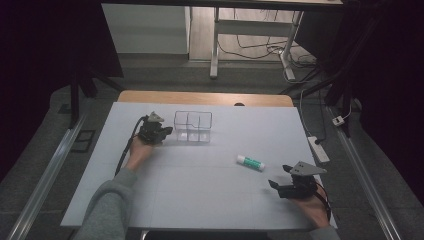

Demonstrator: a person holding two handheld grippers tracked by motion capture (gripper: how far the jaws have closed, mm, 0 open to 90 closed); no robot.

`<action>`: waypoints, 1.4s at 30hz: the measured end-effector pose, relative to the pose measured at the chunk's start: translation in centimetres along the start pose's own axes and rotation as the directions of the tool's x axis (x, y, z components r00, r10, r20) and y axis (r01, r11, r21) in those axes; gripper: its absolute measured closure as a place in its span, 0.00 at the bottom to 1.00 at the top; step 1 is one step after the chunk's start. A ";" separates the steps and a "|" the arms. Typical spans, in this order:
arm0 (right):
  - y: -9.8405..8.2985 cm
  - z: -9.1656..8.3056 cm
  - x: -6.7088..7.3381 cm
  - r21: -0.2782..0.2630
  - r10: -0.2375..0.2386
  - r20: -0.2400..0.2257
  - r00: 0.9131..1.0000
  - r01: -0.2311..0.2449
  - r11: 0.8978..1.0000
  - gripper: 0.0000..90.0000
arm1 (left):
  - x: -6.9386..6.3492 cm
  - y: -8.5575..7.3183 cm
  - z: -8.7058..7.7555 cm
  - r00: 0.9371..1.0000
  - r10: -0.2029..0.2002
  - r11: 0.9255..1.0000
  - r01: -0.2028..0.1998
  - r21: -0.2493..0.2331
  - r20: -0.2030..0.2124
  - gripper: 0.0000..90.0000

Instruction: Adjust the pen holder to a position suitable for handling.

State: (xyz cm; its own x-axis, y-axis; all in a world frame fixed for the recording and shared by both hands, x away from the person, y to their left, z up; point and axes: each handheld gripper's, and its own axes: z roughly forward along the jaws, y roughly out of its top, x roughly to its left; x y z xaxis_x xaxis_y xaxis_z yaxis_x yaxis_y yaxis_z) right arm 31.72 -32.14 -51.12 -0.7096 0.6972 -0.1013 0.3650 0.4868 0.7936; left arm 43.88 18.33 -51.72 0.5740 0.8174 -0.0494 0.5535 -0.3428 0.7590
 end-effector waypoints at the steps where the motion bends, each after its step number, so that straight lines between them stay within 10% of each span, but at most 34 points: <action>1: 0.0 0.0 0.0 -0.001 -0.001 0.001 1.000 0.001 1.000 0.21 | 0.0 0.0 0.2 1.000 -0.001 1.000 0.000 0.001 0.003 0.99; 42: 0.0 -0.1 0.1 -0.007 0.001 -0.001 1.000 -0.001 1.000 0.22 | -2.5 2.2 3.2 0.998 0.034 0.999 -0.034 0.013 0.052 0.99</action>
State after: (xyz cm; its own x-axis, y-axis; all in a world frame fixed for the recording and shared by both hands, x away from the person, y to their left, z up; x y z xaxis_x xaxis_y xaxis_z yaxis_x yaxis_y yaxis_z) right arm 31.58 -32.15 -51.10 -0.7100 0.6970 -0.1003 0.3613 0.4828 0.7977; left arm 45.66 14.06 -52.02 0.6227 0.7803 -0.0574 0.5412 -0.3765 0.7519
